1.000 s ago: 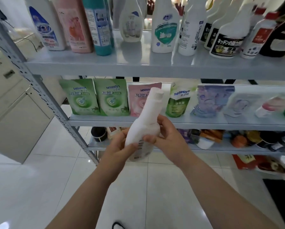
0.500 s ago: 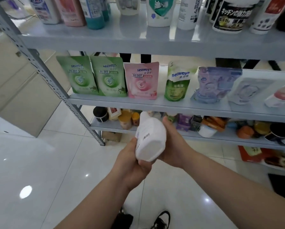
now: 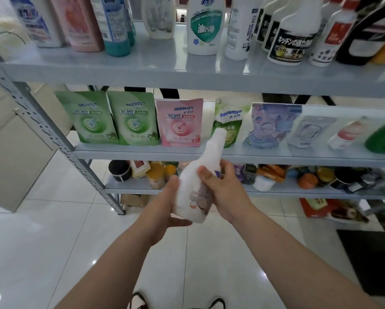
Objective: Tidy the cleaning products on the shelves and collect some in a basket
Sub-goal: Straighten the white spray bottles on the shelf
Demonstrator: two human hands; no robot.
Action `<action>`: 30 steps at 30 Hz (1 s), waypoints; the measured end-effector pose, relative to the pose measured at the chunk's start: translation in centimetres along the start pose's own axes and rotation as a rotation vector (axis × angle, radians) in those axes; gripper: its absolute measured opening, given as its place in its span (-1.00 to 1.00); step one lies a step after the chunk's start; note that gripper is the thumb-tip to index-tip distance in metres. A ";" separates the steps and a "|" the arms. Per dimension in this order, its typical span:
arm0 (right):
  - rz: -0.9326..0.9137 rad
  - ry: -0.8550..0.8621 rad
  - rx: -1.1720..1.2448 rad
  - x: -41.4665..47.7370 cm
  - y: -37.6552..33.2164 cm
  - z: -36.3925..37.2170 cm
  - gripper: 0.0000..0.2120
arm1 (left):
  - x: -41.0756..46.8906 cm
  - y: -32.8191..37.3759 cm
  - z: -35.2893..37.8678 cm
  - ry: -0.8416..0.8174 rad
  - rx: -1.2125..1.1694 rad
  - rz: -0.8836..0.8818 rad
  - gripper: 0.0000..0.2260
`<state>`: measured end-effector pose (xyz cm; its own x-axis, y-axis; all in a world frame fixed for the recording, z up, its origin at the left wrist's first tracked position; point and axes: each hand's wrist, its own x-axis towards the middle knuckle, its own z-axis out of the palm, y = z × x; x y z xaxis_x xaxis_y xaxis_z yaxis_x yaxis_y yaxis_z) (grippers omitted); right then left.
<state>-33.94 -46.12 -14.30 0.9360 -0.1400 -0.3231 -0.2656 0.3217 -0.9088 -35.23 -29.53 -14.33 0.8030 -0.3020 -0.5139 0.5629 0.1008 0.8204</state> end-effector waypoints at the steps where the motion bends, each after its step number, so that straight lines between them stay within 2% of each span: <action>1: -0.038 0.027 -0.056 0.3 0.0 0.5 -0.21 | 0.1 0.5 -0.7 0.008 0.043 0.058 -0.36; 5: -0.100 0.003 -0.187 0.6 0.6 3.3 -0.41 | 0.6 1.9 -4.5 0.072 0.413 0.268 -0.47; 8: -0.158 -0.063 -0.363 0.8 -1.5 5.5 -0.72 | 1.0 2.5 -7.9 0.146 0.500 0.366 -0.47; 12: -0.347 -0.052 -0.689 1.5 -7.0 8.0 -0.84 | 1.2 4.0 -11.6 0.292 0.715 0.522 -0.53; 17: -0.547 -0.004 -1.414 2.5 -9.7 12.1 -0.63 | 0.0 5.8 -14.3 0.341 0.850 0.678 -0.52; 19: -0.582 0.068 -1.543 2.8 -10.6 13.8 -0.61 | -0.4 6.7 -15.7 0.299 0.852 0.687 -0.52; 22: -0.847 0.056 -1.510 3.1 -11.3 16.5 -0.57 | -1.0 8.3 -18.3 0.141 0.671 0.628 -0.54; 25: -1.086 -0.017 -1.261 3.1 -11.4 19.4 -0.60 | -0.9 9.3 -20.3 0.015 0.410 0.502 -0.46; 27: -1.075 -0.002 -1.082 3.6 -10.8 20.9 -0.65 | -0.8 9.8 -20.9 -0.010 0.298 0.489 -0.45; 29: -0.887 -0.015 -0.916 3.6 -9.4 21.9 -0.70 | -0.7 10.2 -21.1 -0.028 0.161 0.516 -0.41; 30: -0.754 -0.059 -0.843 3.5 -8.5 22.3 -0.64 | -0.6 10.4 -21.1 -0.050 0.051 0.510 -0.42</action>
<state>-23.28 -28.41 -1.83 0.9266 0.0208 0.3756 0.3214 -0.5626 -0.7617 -25.74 -8.26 -10.77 0.9620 -0.2711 -0.0334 0.0905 0.2008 0.9754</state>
